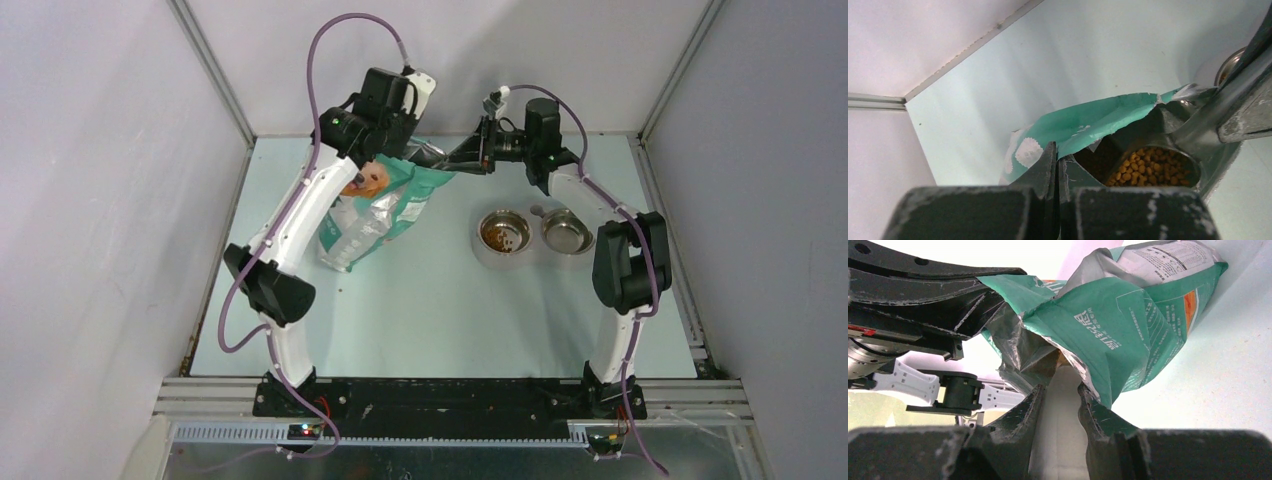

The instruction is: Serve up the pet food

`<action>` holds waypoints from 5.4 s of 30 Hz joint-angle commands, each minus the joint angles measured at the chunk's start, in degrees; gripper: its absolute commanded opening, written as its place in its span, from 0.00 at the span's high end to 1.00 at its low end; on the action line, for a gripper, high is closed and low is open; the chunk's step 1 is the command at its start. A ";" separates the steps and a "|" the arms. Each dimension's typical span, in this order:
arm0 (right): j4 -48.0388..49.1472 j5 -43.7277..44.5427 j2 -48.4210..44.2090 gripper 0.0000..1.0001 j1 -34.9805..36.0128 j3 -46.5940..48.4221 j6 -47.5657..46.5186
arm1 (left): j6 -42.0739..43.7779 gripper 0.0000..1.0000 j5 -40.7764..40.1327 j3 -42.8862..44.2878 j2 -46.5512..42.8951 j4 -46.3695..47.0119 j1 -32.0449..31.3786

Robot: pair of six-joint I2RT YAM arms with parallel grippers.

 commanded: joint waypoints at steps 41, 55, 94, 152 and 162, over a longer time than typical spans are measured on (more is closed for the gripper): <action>-4.28 12.96 -5.62 1.00 -0.74 9.36 13.98 | 8.44 1.00 -11.91 -3.24 -6.82 2.15 1.93; -12.76 19.37 -2.96 1.00 2.22 17.23 2.87 | 8.27 1.00 -11.65 -1.18 -6.58 1.73 1.85; 12.62 10.19 0.96 1.00 -0.98 7.54 29.26 | 15.07 1.00 -15.91 -1.82 -6.50 2.93 3.21; 48.33 5.28 -14.53 1.00 -25.31 -29.51 37.03 | 18.63 1.00 -15.66 -0.54 -4.33 6.35 7.29; 46.82 4.80 -21.84 1.00 -33.81 -39.66 31.51 | 18.70 1.00 -13.57 -0.95 -3.60 6.98 7.25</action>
